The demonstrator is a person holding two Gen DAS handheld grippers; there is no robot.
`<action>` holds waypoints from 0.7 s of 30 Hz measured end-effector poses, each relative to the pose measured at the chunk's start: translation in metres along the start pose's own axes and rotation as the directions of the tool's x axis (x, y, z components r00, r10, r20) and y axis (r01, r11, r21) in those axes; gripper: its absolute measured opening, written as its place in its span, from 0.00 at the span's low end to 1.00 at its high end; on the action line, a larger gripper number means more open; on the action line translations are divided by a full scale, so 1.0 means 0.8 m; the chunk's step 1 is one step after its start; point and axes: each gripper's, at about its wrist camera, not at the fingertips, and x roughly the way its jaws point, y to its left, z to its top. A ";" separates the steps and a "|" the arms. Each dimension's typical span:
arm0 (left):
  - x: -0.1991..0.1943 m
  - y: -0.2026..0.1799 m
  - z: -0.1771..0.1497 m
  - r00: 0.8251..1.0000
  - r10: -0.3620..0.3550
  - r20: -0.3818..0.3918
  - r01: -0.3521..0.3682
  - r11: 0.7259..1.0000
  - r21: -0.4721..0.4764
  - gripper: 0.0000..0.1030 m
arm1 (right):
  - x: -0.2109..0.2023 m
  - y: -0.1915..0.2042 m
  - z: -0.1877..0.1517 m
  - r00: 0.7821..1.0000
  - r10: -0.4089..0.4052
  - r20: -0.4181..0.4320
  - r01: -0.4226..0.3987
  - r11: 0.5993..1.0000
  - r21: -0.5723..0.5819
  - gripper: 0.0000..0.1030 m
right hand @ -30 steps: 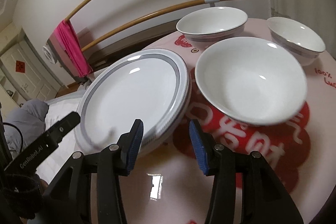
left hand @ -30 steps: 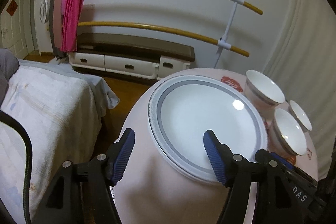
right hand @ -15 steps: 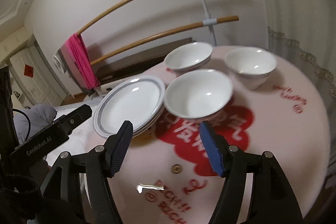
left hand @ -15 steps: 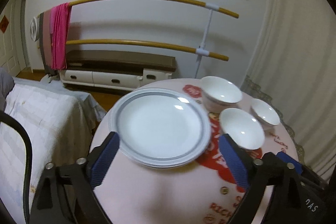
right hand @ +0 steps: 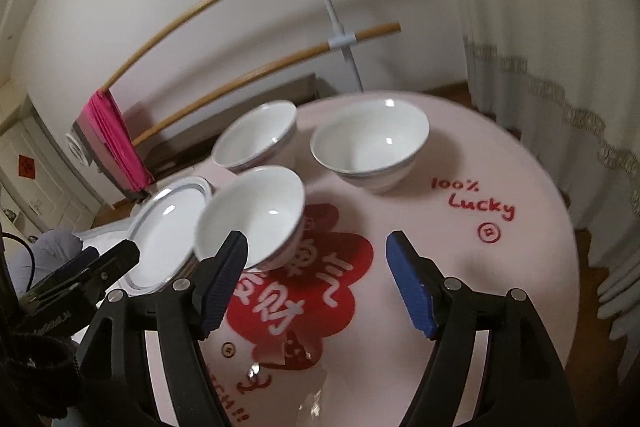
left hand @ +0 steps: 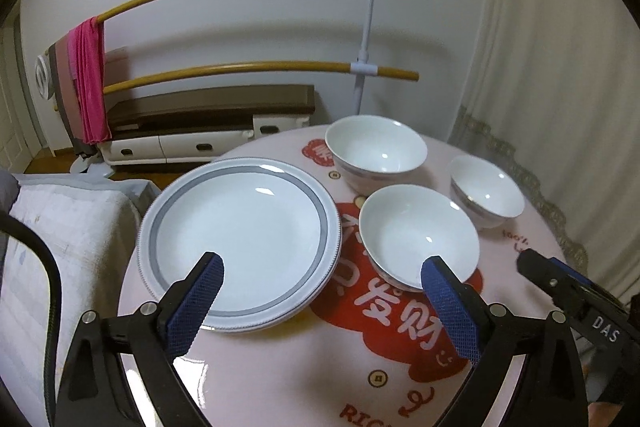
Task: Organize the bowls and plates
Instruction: 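Move both tools to the rim of a white bowl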
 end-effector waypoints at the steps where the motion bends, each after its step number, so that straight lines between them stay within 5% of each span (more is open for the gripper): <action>1: 0.006 -0.001 0.003 1.000 0.006 -0.013 -0.006 1.000 0.004 0.95 | 0.008 -0.002 0.001 1.000 0.016 -0.016 -0.016 1.000 0.005 0.72; 7: 0.038 -0.020 0.026 0.998 0.034 -0.048 -0.031 0.998 0.047 0.95 | 0.055 0.000 0.009 0.994 0.050 -0.095 -0.046 0.998 0.038 0.67; 13: 0.063 -0.032 0.038 0.997 0.037 -0.062 -0.032 0.996 0.079 0.92 | 0.082 0.003 0.020 0.991 0.047 -0.127 -0.046 0.999 0.015 0.42; 21: 0.098 -0.045 0.050 0.993 0.030 -0.117 -0.015 0.992 0.123 0.73 | 0.093 -0.011 0.016 0.985 0.077 -0.155 -0.075 0.997 0.019 0.20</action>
